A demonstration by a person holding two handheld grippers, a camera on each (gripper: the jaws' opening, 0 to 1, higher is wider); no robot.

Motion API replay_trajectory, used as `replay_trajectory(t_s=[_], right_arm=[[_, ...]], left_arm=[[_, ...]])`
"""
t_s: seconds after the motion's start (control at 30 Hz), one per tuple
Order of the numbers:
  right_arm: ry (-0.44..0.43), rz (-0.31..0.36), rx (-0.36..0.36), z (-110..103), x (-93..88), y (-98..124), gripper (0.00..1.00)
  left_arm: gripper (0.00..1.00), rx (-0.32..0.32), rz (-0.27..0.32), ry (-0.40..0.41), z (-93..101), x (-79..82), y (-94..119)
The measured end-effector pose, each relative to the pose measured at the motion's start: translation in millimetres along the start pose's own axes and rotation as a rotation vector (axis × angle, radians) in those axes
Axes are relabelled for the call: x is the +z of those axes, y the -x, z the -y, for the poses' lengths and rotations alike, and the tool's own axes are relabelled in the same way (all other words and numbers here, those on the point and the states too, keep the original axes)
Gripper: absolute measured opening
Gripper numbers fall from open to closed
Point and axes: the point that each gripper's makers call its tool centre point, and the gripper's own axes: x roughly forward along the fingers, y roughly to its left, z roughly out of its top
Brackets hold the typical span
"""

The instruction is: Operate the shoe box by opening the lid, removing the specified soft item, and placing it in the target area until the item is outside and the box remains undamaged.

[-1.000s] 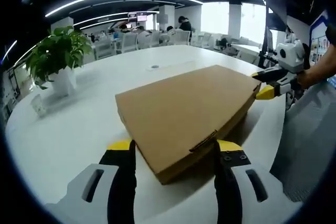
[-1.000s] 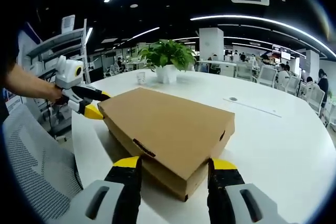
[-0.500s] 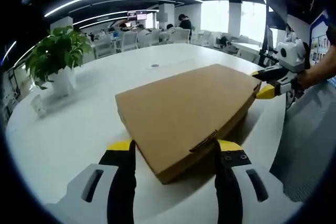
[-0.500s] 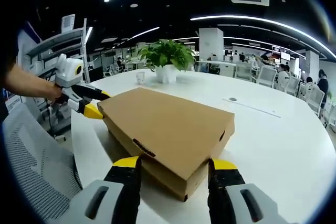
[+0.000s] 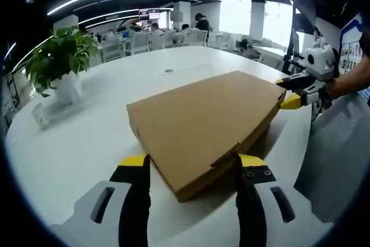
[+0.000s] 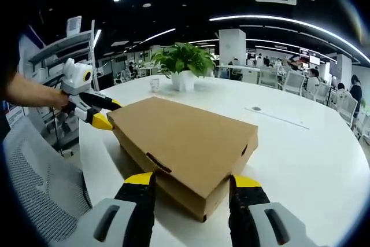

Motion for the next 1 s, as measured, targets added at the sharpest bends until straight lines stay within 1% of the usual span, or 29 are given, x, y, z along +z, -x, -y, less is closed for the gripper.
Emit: replay_trajectory(t_s=[0.17, 0.3, 0.4, 1.0], right_arm=[[-0.007, -0.005, -0.001, 0, 2.9, 1, 0.48], [-0.01, -0.007, -0.004, 0, 5.5, 3, 0.48], [-0.007, -0.004, -0.006, 0, 7.7, 5, 0.48], [-0.037, 0.03, -0.006, 0, 29.7, 15, 0.48]], left_arm=[[0.58, -0.008, -0.005, 0.004, 0.0, 2.5, 1], [0.59, -0.012, -0.025, 0.014, -0.4, 4.6, 1], [0.59, -0.015, -0.029, 0.02, -1.6, 5.8, 2], [0.6, -0.025, 0.0, 0.044, -0.8, 20.9, 11]])
